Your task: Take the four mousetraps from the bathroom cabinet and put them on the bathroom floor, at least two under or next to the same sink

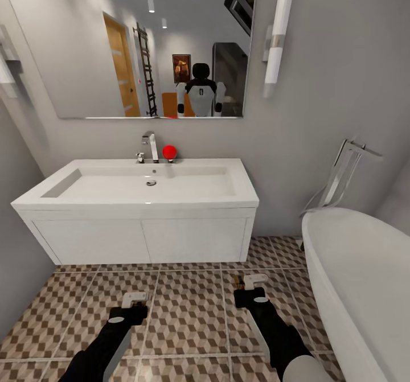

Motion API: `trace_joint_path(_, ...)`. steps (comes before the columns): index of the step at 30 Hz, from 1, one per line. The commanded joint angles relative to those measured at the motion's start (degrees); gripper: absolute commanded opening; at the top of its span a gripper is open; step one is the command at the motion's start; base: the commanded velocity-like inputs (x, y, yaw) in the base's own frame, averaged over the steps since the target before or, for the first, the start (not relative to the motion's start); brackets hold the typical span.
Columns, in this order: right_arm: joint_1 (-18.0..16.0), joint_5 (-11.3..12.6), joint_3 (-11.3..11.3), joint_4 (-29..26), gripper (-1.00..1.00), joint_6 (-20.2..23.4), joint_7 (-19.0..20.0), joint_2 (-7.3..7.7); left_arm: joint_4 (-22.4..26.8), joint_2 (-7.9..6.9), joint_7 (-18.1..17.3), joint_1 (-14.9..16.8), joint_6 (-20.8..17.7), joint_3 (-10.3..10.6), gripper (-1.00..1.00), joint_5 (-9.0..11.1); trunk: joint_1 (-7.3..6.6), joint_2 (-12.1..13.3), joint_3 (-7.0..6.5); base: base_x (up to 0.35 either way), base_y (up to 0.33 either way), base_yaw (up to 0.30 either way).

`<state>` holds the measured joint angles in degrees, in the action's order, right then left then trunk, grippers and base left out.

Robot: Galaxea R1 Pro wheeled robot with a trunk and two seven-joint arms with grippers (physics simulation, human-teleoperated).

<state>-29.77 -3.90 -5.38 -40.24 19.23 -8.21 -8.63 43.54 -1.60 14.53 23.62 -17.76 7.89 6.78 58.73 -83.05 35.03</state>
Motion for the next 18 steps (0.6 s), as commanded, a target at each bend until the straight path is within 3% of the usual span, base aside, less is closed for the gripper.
trace_joint_path(1,0.0,-0.4,-0.2,-0.1,-1.00,0.5,-0.2,0.01,0.1,-0.09,0.7,0.0,-0.3,0.4,-1.00,0.5,0.00,0.0,0.06,0.000,0.000,0.000)
trace_joint_path(18,0.0,-0.5,-0.2,-1.2,-1.00,0.5,-0.4,0.08,0.7,1.89,0.9,0.0,-0.3,0.6,-1.00,0.5,0.00,0.0,0.06,0.000,0.000,0.000)
